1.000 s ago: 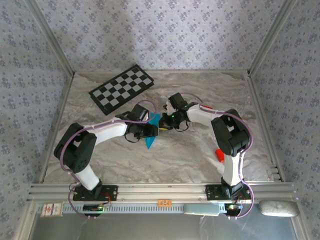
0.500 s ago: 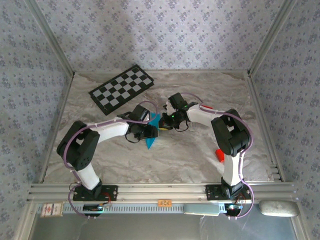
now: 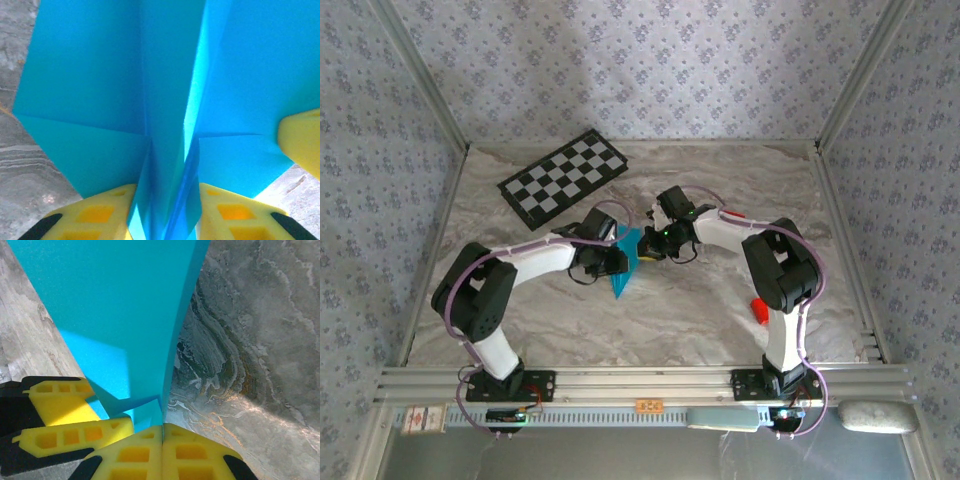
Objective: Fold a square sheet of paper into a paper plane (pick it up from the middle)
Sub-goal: Move the paper plane to the top-center of the table.
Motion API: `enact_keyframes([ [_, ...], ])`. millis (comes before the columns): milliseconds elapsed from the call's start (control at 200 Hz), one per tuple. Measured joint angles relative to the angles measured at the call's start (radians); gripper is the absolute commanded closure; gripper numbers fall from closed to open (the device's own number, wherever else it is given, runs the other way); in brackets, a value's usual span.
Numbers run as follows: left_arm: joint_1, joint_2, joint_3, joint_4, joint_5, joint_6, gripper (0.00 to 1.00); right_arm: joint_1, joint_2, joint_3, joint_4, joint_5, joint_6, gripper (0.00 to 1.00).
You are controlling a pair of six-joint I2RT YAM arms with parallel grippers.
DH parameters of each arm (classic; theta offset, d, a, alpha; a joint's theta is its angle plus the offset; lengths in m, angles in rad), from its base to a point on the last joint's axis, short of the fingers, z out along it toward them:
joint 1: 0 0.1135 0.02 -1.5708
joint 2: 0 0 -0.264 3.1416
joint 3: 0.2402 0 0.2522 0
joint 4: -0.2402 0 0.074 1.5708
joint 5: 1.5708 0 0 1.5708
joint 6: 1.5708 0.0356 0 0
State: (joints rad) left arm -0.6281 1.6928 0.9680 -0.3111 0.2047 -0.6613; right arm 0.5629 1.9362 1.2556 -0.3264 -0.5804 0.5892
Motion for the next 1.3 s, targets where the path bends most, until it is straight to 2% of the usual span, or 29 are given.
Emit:
enact_keyframes([
  [795,-0.023,0.044,0.072,-0.038,0.012,0.061,0.77,0.000,0.002,0.000,0.000,-0.004,0.001,0.93],
  [1004,-0.023,0.051,0.080,-0.061,0.011,0.068,0.85,0.000,0.002,0.000,0.000,-0.005,0.001,0.91],
  [1094,-0.023,0.051,0.085,-0.065,0.007,0.068,0.91,-0.001,0.002,0.000,0.000,-0.005,0.002,0.86],
  [1299,-0.023,0.051,0.112,-0.097,-0.029,0.074,0.97,-0.021,-0.019,-0.008,0.005,0.012,-0.002,0.60],
])
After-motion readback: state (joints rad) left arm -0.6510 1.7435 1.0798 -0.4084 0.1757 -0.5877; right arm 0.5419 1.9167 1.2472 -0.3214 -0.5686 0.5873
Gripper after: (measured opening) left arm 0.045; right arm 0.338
